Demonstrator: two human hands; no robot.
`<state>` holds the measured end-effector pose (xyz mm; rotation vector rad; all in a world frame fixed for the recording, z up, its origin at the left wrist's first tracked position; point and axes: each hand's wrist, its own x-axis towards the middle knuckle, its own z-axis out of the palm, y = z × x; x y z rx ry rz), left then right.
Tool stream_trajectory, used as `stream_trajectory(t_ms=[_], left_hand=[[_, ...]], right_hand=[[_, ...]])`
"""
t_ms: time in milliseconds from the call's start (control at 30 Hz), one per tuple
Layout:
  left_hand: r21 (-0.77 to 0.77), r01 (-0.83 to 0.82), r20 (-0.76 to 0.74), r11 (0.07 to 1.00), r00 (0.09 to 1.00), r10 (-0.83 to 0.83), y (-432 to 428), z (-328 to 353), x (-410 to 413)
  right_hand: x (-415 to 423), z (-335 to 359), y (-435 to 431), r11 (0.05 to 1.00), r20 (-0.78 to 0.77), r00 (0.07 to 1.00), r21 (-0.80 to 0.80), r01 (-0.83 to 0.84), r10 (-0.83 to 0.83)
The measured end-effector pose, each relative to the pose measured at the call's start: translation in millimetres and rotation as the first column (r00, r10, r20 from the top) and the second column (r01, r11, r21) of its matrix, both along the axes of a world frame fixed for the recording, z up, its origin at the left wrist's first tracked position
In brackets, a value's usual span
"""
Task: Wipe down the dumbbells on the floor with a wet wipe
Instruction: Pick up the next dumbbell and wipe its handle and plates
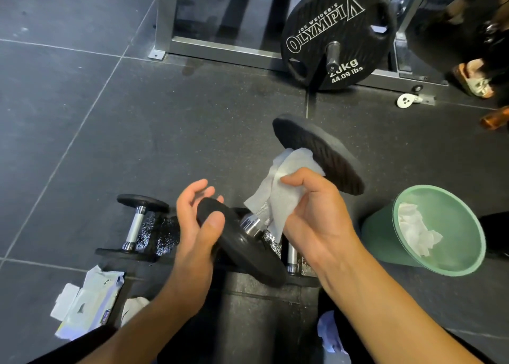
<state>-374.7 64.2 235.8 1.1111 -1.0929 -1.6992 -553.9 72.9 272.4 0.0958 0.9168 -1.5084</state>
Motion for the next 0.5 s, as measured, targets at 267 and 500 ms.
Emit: stream_trajectory(t_ms=[267,500], left_hand=[[-0.091,0.274,0.095,0.957,0.959,-0.266,3.9,-5.9,3.2],[0.564,0.246,-0.261,0.788,0.959,-0.112,-12.8,9.7,-3.1]], right_hand=[[-0.7,14.4,-0.2,0.999,0.043,0.999,-0.029,-0.016,0.017],[-7.8,25.1,3.2,0.989,0.055,0.997,-0.143,-0.046,0.054]])
